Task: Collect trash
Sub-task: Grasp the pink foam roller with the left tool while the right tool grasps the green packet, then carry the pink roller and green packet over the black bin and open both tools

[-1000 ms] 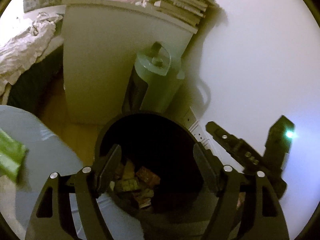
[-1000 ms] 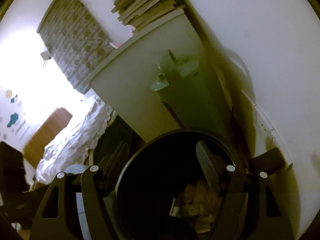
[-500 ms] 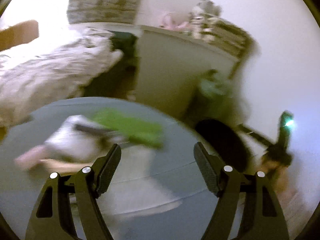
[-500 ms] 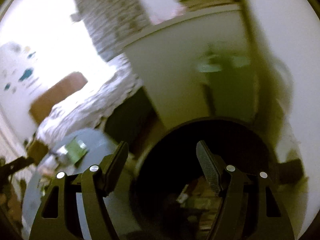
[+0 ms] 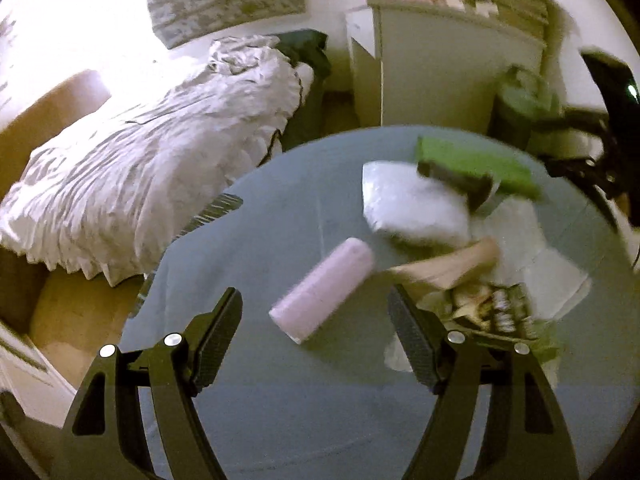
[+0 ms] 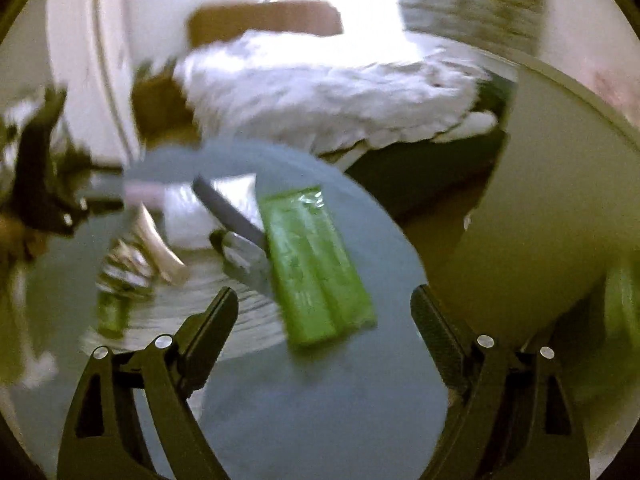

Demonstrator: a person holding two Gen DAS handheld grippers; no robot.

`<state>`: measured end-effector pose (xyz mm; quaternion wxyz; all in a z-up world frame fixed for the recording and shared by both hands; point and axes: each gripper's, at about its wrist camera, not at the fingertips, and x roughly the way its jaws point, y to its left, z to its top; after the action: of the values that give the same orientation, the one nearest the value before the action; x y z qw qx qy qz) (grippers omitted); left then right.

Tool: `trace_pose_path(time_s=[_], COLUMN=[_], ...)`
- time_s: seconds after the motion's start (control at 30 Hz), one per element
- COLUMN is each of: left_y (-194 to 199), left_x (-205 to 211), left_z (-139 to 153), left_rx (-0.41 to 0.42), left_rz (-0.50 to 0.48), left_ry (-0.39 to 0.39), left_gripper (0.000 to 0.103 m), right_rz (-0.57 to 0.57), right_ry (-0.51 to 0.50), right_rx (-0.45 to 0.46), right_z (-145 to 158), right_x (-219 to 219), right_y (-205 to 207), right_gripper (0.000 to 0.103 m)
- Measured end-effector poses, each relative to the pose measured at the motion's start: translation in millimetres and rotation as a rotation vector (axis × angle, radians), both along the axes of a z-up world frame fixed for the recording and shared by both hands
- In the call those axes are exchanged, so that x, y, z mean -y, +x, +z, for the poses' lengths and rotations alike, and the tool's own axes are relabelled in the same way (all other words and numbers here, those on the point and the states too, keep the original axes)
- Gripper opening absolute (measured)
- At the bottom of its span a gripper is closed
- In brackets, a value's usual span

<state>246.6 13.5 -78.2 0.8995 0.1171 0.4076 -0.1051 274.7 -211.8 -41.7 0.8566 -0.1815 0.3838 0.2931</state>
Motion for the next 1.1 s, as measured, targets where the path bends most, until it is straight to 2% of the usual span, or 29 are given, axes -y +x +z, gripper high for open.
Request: trace_pose_path(time_s=[0.07, 0.2, 0.23, 0.27, 0.3, 0.37, 0.4, 0.43, 0.5, 0.57, 0.67, 0.8, 0.9, 1.03, 1.1], left_y=[6, 17, 20, 24, 27, 30, 31, 30, 28, 21, 3, -19, -31, -36, -36], left_x=[2, 3, 2, 0, -4, -8, -9, -8, -9, -8, -7, 7, 32, 77, 107], left_z=[-8, -20, -22, -25, -26, -26, -25, -25, -24, -22, -5, 26, 47, 67, 74], left_rx=[-0.015, -0.028, -0.034, -0.046, -0.051, -0.062, -0.059, -0.055, -0.059, -0.055, -0.008, 0.059, 0.085, 0.096, 0.097], left_rz=[-0.022, -0.043, -0.037, -0.031, -0.022, 0.000, 0.017, 0.029, 0.050, 0.068, 0.078, 0.079, 0.043, -0.036, -0.084], left_ry=[0.013, 0.035, 0.029, 0.015, -0.020, -0.061, -0.064, -0.058, -0.064, -0.074, -0.148, -0.230, -0.287, -0.345, -0.360], left_gripper=[0.075, 0.074, 0.071, 0.066, 0.062, 0.044, 0.038, 0.028, 0.028, 0.028, 0.028, 0.028, 0.028, 0.028, 0.028], right_rz=[0.042, 0.089, 0.093, 0.098, 0.099, 0.087, 0.078, 0.062, 0.039, 0.004, -0.054, -0.102, -0.138, -0.257, -0.340], right_ry=[-0.078, -0.157, -0.156, -0.149, -0.146, -0.134, -0.127, -0.117, -0.079, -0.011, 0.103, 0.266, 0.405, 0.633, 0.710], right_rx=[-0.017, -0.046, -0.058, -0.079, -0.105, -0.096, -0.094, -0.093, -0.105, -0.117, -0.119, -0.116, -0.107, -0.068, -0.029], right_z=[-12, -27, -29, -32, -36, -36, -36, -35, -35, -27, -13, 6, 18, 32, 36], right_x=[-17, -35, -37, -38, -40, -41, -40, -39, -34, -23, -3, 26, 50, 108, 143], right_y=[12, 32, 35, 39, 43, 45, 45, 44, 45, 39, 25, -3, -27, -63, -81], right_gripper=[0.087, 0.086, 0.080, 0.068, 0.067, 0.062, 0.061, 0.057, 0.043, 0.030, 0.025, 0.024, 0.024, 0.024, 0.024])
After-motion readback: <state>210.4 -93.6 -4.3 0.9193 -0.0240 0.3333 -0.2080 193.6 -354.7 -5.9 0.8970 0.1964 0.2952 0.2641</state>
